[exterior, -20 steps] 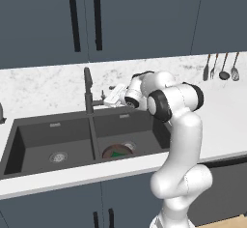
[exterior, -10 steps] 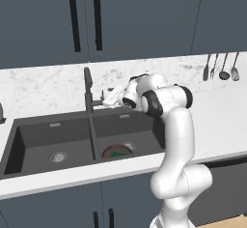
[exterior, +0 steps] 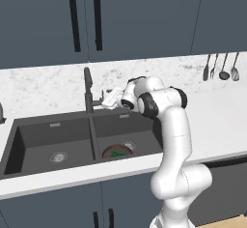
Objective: Pick the pan and sponge and place them into the sink. Then turn on the water.
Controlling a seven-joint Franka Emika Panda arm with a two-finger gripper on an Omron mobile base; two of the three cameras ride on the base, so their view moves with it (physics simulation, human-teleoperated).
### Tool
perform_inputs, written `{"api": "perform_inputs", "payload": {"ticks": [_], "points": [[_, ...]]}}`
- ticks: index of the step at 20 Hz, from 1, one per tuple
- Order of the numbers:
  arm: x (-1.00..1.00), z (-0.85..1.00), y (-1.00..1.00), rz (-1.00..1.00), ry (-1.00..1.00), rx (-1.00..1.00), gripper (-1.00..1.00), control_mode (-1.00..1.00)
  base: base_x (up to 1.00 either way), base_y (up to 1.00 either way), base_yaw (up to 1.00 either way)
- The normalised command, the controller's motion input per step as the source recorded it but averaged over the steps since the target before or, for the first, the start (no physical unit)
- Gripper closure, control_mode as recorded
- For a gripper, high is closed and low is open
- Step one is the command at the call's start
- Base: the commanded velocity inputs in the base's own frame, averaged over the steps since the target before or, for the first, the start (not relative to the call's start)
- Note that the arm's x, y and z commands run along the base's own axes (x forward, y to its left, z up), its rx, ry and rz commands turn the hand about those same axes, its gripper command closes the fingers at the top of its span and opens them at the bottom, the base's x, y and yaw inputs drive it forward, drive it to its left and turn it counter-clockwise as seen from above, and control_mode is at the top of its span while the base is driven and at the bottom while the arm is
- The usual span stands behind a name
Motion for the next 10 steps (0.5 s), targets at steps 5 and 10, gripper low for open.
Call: {"api": "perform_inputs", "payload": {"ticks": [5,10], "points": [[0.01,0.00,0.19,0.00,0.00,0.00,-1.00,-1.00,0.00,0.00,0.00],[0.13,0.07,0.13,0.00,0.00,0.00,-1.00,-1.00,0.00,0.00,0.00]]}}
